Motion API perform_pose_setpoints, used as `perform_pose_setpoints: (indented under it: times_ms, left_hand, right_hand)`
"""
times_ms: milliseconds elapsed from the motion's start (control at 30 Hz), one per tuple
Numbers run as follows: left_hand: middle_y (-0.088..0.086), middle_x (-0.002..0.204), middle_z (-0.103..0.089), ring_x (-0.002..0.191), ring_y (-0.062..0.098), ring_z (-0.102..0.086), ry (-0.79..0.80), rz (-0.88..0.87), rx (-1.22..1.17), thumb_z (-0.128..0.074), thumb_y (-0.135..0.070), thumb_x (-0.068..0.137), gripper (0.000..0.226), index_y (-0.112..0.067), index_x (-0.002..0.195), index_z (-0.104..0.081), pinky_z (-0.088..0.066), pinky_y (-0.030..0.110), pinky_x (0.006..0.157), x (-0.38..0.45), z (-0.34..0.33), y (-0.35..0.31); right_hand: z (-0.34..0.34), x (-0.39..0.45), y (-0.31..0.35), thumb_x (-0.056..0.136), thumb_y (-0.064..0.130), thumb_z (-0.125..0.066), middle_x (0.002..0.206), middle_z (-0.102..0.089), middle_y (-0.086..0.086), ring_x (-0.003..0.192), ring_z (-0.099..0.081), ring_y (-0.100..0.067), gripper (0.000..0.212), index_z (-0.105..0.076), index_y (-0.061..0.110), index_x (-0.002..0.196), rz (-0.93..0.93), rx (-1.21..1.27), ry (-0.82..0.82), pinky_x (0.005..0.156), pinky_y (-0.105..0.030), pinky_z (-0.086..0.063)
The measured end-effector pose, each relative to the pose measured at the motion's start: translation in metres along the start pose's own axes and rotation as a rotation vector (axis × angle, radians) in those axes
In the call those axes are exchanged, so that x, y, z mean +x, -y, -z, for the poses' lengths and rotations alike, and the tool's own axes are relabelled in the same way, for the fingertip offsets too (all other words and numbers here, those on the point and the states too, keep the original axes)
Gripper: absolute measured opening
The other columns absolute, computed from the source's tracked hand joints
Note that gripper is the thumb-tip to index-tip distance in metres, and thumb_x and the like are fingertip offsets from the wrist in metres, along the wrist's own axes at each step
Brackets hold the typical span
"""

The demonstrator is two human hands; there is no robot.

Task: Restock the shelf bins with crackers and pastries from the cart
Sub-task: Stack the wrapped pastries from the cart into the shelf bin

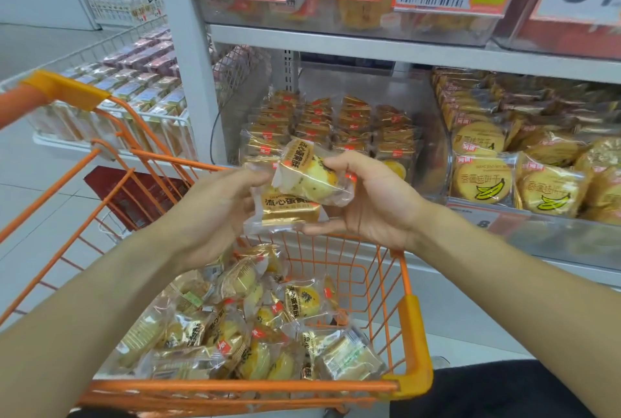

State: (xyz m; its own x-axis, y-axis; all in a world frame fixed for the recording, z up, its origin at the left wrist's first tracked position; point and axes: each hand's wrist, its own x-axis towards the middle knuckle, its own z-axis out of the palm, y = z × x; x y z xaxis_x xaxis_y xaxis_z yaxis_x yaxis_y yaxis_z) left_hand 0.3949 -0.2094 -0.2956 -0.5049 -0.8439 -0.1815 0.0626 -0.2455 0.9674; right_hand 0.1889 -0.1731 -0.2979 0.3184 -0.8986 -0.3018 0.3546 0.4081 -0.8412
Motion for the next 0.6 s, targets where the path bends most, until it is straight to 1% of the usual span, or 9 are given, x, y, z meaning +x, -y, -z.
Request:
perform_pose_setpoints:
  times_ms: [67, 100, 167, 233, 300, 367, 433, 533, 600]
  left_hand:
    - [0.013, 0.117, -0.071, 0.114, 0.026, -0.066, 0.005, 0.083, 0.041, -0.044, -0.016, 0.102, 0.035, 0.006, 0.124, -0.060, -0.054, 0.042, 0.097, 0.000, 0.003, -0.002]
    - [0.018, 0.118, -0.070, 0.113, 0.032, -0.066, -0.027, 0.108, 0.039, -0.044, -0.016, 0.103, 0.035, 0.006, 0.124, -0.060, -0.056, 0.048, 0.093, 0.001, 0.004, -0.002]
    - [0.018, 0.110, -0.073, 0.102, 0.029, -0.071, -0.102, 0.142, 0.059, -0.045, -0.016, 0.103, 0.031, 0.003, 0.119, -0.064, -0.062, 0.042, 0.077, 0.003, 0.006, 0.001]
    - [0.012, 0.097, -0.076, 0.081, 0.018, -0.073, -0.107, 0.166, 0.130, -0.048, -0.017, 0.101, 0.025, -0.003, 0.109, -0.067, -0.060, 0.029, 0.061, 0.002, 0.002, 0.005]
    - [0.012, 0.097, -0.076, 0.077, 0.014, -0.071, -0.103, 0.179, 0.176, -0.055, -0.019, 0.097, 0.021, -0.005, 0.108, -0.066, -0.060, 0.027, 0.062, 0.002, -0.001, 0.008]
    - [0.013, 0.101, -0.076, 0.080, 0.016, -0.070, -0.111, 0.181, 0.181, -0.062, -0.028, 0.090, 0.028, -0.006, 0.107, -0.069, -0.059, 0.029, 0.069, 0.002, -0.003, 0.008]
    - [0.009, 0.087, -0.076, 0.071, 0.017, -0.066, -0.133, 0.195, 0.148, -0.069, -0.038, 0.080, 0.038, -0.007, 0.100, -0.076, -0.051, 0.034, 0.073, 0.001, -0.003, 0.005]
    - [-0.006, 0.059, -0.066, 0.048, 0.006, -0.056, -0.214, 0.233, 0.069, -0.066, -0.041, 0.085, 0.031, -0.013, 0.089, -0.078, -0.033, 0.028, 0.069, 0.004, -0.005, 0.004]
    - [-0.008, 0.065, -0.067, 0.048, 0.000, -0.058, -0.246, 0.215, 0.042, -0.063, -0.037, 0.090, 0.024, -0.018, 0.081, -0.075, -0.038, 0.022, 0.068, 0.005, -0.009, 0.002]
  right_hand:
    - [0.003, -0.001, 0.000, 0.099, 0.025, -0.051, 0.111, -0.062, -0.015, 0.102, -0.059, -0.031, 0.046, -0.052, 0.002, 0.138, 0.001, -0.116, -0.014, 0.077, -0.052, -0.062]
    - [0.004, -0.001, 0.000, 0.097, 0.025, -0.055, 0.110, -0.064, -0.016, 0.100, -0.062, -0.033, 0.045, -0.054, -0.001, 0.134, -0.003, -0.198, -0.013, 0.084, -0.056, -0.059]
    - [0.006, -0.004, 0.002, 0.092, 0.022, -0.064, 0.116, -0.066, -0.021, 0.107, -0.062, -0.041, 0.038, -0.058, -0.001, 0.122, -0.039, -0.332, 0.022, 0.098, -0.063, -0.050]
    - [0.009, -0.006, 0.006, 0.094, 0.021, -0.066, 0.124, -0.064, -0.027, 0.117, -0.059, -0.049, 0.036, -0.057, -0.002, 0.120, -0.103, -0.432, 0.063, 0.099, -0.059, -0.050]
    - [0.011, -0.012, 0.013, 0.097, 0.024, -0.064, 0.127, -0.063, -0.024, 0.117, -0.062, -0.042, 0.040, -0.056, 0.003, 0.130, -0.134, -0.613, 0.079, 0.088, -0.046, -0.057]
    - [0.012, -0.018, 0.021, 0.094, 0.026, -0.068, 0.120, -0.066, -0.020, 0.100, -0.069, -0.031, 0.038, -0.059, 0.013, 0.128, -0.091, -0.794, 0.048, 0.080, -0.036, -0.060]
    - [0.012, -0.021, 0.026, 0.087, 0.024, -0.076, 0.110, -0.070, -0.014, 0.085, -0.073, -0.023, 0.043, -0.059, 0.016, 0.126, 0.015, -0.845, -0.029, 0.071, -0.032, -0.061]
    - [0.017, -0.019, 0.029, 0.071, 0.021, -0.085, 0.096, -0.077, -0.009, 0.079, -0.073, -0.024, 0.053, -0.061, 0.011, 0.117, 0.184, -0.697, -0.139, 0.068, -0.036, -0.058]
    - [0.019, -0.018, 0.029, 0.068, 0.021, -0.083, 0.098, -0.077, -0.012, 0.089, -0.073, -0.027, 0.047, -0.066, 0.009, 0.110, 0.258, -0.588, -0.126, 0.082, -0.044, -0.057]
